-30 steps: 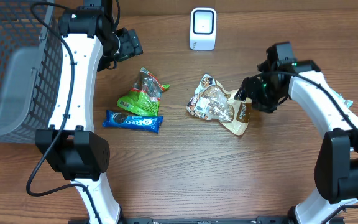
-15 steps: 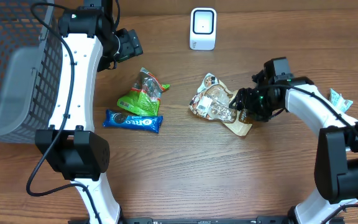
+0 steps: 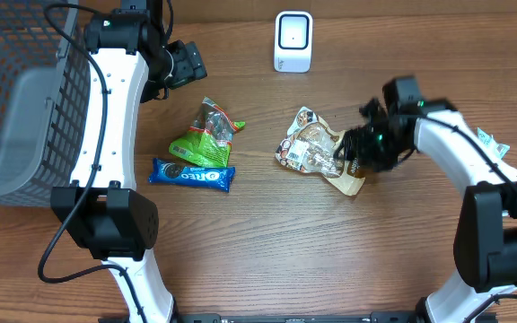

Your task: Scan the item barcode

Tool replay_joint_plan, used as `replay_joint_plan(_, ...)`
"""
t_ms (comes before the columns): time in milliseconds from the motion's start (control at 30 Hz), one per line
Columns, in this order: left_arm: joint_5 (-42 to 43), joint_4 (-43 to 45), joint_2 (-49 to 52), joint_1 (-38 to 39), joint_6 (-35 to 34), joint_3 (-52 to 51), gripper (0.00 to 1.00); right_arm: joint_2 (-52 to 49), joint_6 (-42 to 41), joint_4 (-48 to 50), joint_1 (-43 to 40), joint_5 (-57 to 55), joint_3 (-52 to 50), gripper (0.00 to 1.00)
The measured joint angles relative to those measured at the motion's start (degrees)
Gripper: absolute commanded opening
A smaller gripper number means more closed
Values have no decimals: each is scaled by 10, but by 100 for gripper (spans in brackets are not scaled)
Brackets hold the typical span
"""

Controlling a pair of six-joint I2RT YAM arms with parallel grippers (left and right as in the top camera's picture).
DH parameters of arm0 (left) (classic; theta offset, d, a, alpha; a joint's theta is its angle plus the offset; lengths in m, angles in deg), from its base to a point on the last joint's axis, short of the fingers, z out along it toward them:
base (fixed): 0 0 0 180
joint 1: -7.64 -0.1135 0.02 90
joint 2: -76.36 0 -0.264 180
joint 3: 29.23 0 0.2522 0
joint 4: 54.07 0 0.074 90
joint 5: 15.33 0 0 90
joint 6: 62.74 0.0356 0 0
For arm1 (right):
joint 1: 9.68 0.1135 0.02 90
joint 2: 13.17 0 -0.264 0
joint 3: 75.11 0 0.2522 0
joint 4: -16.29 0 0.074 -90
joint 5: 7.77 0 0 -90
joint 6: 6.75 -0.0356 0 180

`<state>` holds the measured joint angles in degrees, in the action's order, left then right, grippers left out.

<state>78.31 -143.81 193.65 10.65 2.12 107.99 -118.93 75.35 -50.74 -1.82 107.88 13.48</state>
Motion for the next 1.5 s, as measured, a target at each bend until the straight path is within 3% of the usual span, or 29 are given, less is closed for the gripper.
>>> replay_joint_plan(167,0,2,0,0,0,0,92,0,100,-17,0,-32,108,86)
replay_joint_plan(400,0,2,0,0,0,0,93,-8,271,86,0,-47,122,88)
replay_joint_plan(733,0,-9,24,0,0,0,90,-107,370,164,0,-7,122,78)
replay_joint_plan(867,3,-23,55,0,0,0,86,-147,404,132,0,31,122,77)
replay_joint_plan(1300,19,-15,76,0,0,0,86,-161,511,-81,0,142,122,73)
replay_joint_plan(1500,27,-16,76,0,0,0,87,-176,488,-73,0,184,121,73)
